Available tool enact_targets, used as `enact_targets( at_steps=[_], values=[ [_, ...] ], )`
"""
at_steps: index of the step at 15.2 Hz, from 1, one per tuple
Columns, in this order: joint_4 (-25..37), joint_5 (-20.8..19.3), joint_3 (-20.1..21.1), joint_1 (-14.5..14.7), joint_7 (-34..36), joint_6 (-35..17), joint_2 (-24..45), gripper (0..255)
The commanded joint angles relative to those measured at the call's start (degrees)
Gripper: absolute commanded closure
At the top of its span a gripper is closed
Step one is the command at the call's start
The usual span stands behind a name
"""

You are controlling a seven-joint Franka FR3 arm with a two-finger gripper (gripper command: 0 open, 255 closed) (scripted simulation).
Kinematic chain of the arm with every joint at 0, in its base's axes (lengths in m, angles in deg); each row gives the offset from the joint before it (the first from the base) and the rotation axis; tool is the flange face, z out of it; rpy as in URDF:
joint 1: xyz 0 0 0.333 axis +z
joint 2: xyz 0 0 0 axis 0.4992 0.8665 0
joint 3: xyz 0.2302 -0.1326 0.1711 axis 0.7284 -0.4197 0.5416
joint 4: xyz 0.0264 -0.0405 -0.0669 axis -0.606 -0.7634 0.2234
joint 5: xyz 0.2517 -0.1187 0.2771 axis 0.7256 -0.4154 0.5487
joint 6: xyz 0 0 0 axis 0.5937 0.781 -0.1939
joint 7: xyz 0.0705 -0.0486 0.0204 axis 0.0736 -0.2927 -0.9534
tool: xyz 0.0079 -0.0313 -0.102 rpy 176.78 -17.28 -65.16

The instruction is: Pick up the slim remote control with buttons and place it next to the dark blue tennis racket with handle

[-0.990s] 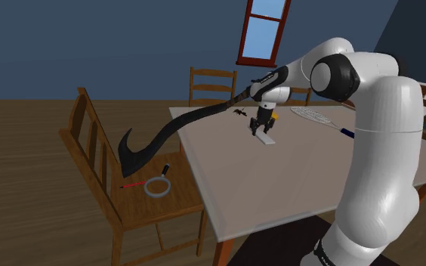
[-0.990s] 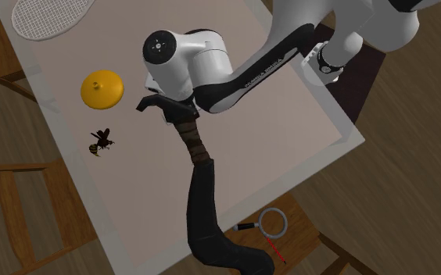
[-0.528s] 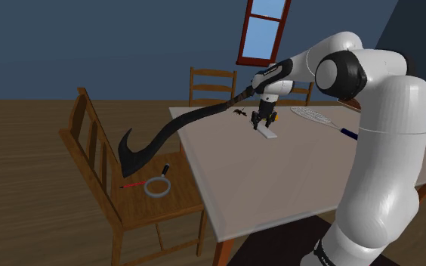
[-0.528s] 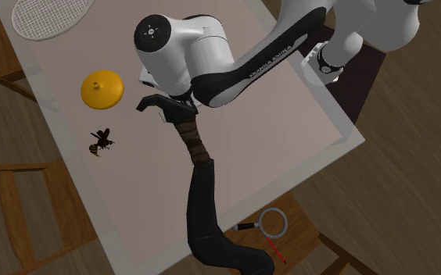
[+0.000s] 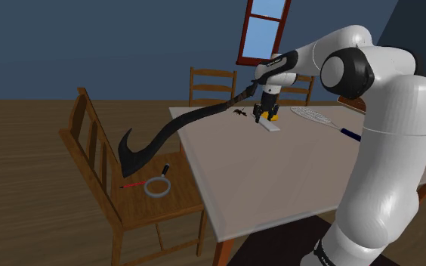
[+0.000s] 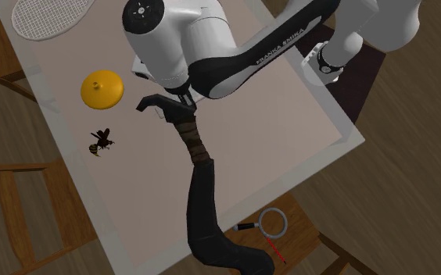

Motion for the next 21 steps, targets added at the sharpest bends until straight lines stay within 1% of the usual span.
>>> enact_targets(
  at_steps=[1,3,9,15,21],
  values=[
    [0.99,-0.23,-0.09,0.02,0.13,1.38,-0.43,255],
    [1.49,-0.35,-0.13,0.04,0.20,2.08,-0.65,255],
    [6.16,1.74,-2.21,-5.83,-7.85,3.65,3.01,255],
    [13.82,4.52,-3.53,-12.66,-15.57,6.40,8.62,255],
    [25.42,7.70,-3.87,-20.78,-22.34,10.84,16.38,255]
  ],
)
